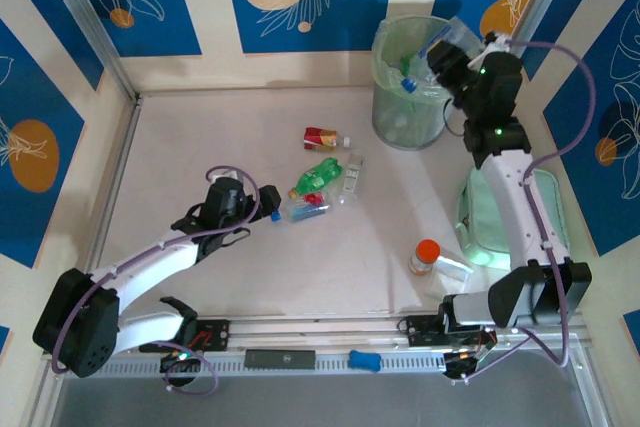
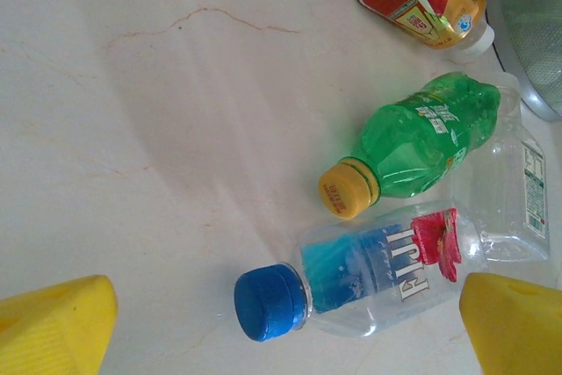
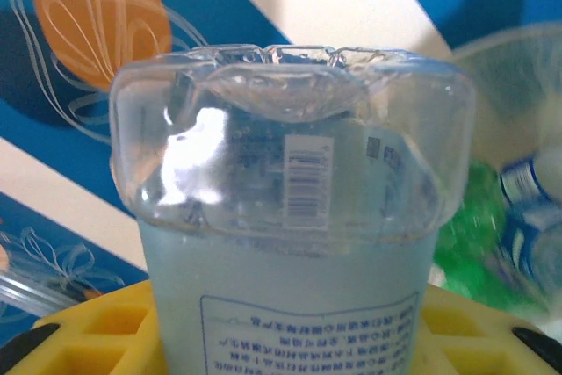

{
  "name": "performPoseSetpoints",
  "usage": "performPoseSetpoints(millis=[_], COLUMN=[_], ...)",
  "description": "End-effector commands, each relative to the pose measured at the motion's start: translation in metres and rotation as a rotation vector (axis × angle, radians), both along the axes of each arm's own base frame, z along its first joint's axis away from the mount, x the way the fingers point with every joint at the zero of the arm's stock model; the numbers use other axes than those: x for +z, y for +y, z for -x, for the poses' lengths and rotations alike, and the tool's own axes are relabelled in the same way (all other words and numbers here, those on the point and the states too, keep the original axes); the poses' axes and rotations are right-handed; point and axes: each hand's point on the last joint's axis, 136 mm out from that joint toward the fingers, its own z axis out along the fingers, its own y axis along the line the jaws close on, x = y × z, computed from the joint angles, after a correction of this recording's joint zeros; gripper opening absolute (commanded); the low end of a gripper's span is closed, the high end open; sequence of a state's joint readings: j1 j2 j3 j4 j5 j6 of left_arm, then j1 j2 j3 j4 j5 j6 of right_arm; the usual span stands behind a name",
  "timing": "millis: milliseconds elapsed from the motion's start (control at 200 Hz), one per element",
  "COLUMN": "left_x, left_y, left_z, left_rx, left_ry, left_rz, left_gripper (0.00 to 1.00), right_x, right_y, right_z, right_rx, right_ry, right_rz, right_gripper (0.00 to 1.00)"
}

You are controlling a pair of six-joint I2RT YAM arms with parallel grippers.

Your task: Put the plastic bottles in the bin

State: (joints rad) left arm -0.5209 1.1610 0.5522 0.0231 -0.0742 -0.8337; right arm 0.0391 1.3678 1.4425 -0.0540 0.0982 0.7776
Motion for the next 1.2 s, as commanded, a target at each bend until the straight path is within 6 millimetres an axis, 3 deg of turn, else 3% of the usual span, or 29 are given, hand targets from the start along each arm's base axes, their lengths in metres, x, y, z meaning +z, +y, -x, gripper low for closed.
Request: performPoseSetpoints(millis=[0, 145, 320, 755, 970, 1195], left_x=[0.016, 0.018, 0.018, 0.023, 0.024, 0.028], left_y=[-0.004, -0.003, -0.001, -0.002, -0.004, -0.01], left_z=[-0.009, -0.008, -0.005, -0.005, -0.008, -0.013], left_rx=[0.004, 0.002, 0.001, -0.009, -0.016, -0.031], left_ry=[-0.026, -0.031, -0.03, -0.042, -0.044, -0.045], left_rz=[0.043, 0.042, 0.032, 0.03, 0.031, 0.039], left_gripper=[1.0, 1.0, 1.0, 1.0, 1.0, 1.0], right_x=[0.019, 0.024, 0.008, -0.07, -0.081, -0.063], right_y=[-0.006, -0.027, -0.042, -0.024, -0.02, -0.022], right_z=[-0.017, -0.044, -0.076, -0.141, -0.151, -0.142], right_rx=[0.025, -0.038, -0.101, -0.068, -0.051, -0.054], right_ry=[-0.029, -0.042, 0.002, 0.238, 0.298, 0.274], right_rz=[-0.023, -0.048, -0.064, -0.077, -0.075, -0.037], right_gripper=[0.47, 0.46, 0.46, 0.49, 0.59, 0.73])
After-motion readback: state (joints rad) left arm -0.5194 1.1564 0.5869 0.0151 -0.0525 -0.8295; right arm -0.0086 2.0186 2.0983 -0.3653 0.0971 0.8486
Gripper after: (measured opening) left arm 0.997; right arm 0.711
